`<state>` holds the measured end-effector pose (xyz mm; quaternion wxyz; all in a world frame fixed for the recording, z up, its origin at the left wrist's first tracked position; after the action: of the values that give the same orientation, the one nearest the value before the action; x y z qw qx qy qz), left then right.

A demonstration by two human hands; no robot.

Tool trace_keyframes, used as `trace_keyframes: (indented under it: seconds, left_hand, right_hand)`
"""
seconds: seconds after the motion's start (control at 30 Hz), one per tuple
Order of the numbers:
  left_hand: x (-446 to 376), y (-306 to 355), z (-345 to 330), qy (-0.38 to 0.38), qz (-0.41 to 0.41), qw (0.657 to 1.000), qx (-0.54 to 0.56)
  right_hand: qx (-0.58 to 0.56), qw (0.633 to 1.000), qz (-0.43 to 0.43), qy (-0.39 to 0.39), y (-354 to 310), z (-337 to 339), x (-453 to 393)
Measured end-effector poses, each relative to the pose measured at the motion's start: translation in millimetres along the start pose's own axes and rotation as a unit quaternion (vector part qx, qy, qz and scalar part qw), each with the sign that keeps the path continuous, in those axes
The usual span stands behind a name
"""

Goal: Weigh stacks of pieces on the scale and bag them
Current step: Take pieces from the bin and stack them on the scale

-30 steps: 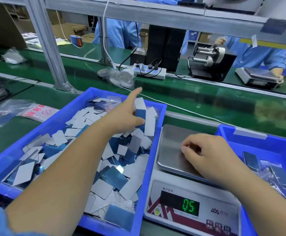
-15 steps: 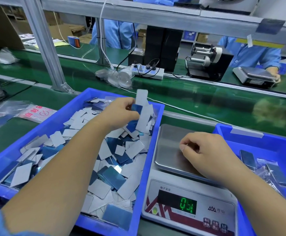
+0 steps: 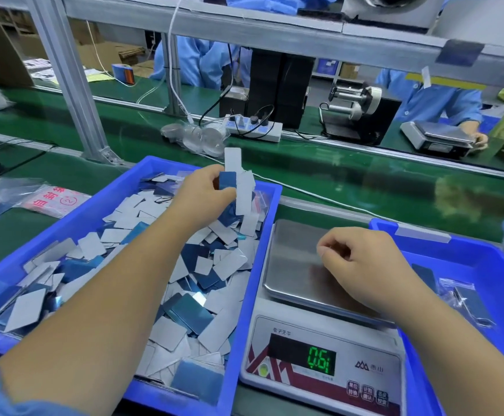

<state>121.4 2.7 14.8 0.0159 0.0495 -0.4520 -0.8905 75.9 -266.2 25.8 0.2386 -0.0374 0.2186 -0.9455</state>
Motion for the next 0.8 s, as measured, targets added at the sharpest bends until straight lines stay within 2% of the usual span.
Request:
trace_keyframes:
  seconds: [0.1,0.17,0.23,0.3,0.4,0.5,0.6,0.7,0.8]
  left_hand:
    - [1,19,1,-0.004,-0.022,0.994,0.111]
    - [3,40,-13,-0.075,-0.038,0.984,0.154]
    - [9,61,-38,-0.178,-0.049,0.965,0.185]
    - [16,78,-66,-0.26,-0.063,0.949,0.168]
    - [24,89,-101,-0.326,-0.079,0.941,0.049]
    - [29,90,-113,-0.315,-0.096,0.944,-0.031]
    - [32,89,-112,-0.296,-0.121,0.942,-0.098]
    - [32,80,-114,-0.293,-0.134,0.929,-0.18]
    - [29,73,-114,-0.274,-0.142,0.932,-0.189]
  right_hand:
    - [-0.015,0.999,-0.022,0.027,11,9,-2]
    - [-0.034,0.996,-0.04,0.071,19,18,-3]
    - [-0.092,0.987,-0.062,0.117,30,28,-2]
    - [-0.172,0.969,-0.093,0.149,41,33,0]
    - [-0.278,0.94,-0.119,0.157,53,31,-1]
    - [-0.285,0.946,-0.107,0.11,52,21,-6]
    - [-0.212,0.971,-0.086,0.069,48,10,-11]
    - [-0.127,0.985,-0.101,0.059,49,7,-13]
    - [-0.054,0.989,-0.125,0.059,51,10,-12]
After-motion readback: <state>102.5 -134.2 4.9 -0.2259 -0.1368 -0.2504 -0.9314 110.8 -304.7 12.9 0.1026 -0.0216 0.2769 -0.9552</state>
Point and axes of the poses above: each hand's wrist, its own x-axis away from the middle knuckle, its own z-axis out of the back of the hand, y = z × x, the point moved 6 cm from there along -x, towards the middle knuckle, and after that the axes turned 13 degrees about -y, right-handed, at the moved point
